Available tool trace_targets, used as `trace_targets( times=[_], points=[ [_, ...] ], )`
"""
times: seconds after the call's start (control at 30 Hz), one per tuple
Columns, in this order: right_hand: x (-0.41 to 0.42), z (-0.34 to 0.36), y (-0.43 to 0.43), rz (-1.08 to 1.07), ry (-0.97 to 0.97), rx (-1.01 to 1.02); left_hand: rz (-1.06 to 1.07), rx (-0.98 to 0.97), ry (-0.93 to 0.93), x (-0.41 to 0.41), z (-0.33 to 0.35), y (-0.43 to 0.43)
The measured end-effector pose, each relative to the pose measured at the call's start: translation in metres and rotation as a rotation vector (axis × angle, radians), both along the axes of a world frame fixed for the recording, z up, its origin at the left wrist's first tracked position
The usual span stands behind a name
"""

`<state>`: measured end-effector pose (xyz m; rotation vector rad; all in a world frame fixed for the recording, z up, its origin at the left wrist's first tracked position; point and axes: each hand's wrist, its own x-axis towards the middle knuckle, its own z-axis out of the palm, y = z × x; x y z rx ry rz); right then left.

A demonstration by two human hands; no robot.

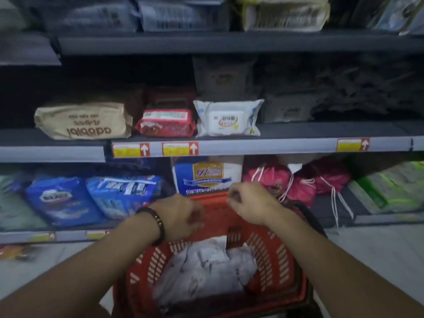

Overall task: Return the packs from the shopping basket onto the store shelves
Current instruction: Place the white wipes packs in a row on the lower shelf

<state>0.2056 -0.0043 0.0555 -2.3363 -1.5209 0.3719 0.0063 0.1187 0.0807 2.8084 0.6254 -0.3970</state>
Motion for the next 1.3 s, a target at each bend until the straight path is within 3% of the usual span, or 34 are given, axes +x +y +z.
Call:
trace_targets(
  times=[0.13, 0.27, 0.4, 0.5, 0.63, 0.7, 0.77, 1.03, 1.17, 1.3],
  points=[
    [-0.021, -0.062, 0.003, 0.152, 0.021, -0.451, -0.065, -0.085, 0.426, -0.010, -0.021, 0.011],
    [-0.041, -0.128, 0.010, 0.169, 0.011, -0.673, -0.059, -0.112, 0.399, 0.002, -0.020, 0.019],
    [-0.075, -0.182, 0.020, 0.159, 0.110, -0.669, -0.032, -0.153, 0.397, 0.008, -0.013, 0.029],
    [-0.098, -0.210, 0.034, 0.289, 0.145, -0.596, -0.013, -0.171, 0.412, 0.009, -0.016, 0.040],
    [-0.114, -0.236, 0.041, 0.565, -0.214, -0.526, -0.014, -0.152, 0.451, 0.009, -0.024, 0.050],
    [-0.118, -0.240, 0.037, 0.578, -0.378, -0.497, -0.006, -0.166, 0.459, 0.010, -0.030, 0.054],
    [-0.114, -0.247, 0.033, 0.588, -0.395, -0.351, -0.008, -0.174, 0.466, 0.009, -0.043, 0.057],
    [-0.053, -0.194, 0.041, 0.320, 0.249, -0.772, 0.064, -0.157, 0.579, -0.004, -0.150, 0.051],
    [-0.009, -0.158, 0.028, 0.226, 0.275, -0.839, 0.187, -0.196, 0.344, 0.017, -0.224, 0.036],
    [0.008, -0.128, 0.003, 0.238, 0.144, -0.823, 0.268, -0.145, 0.199, 0.031, -0.288, 0.006]
  ],
)
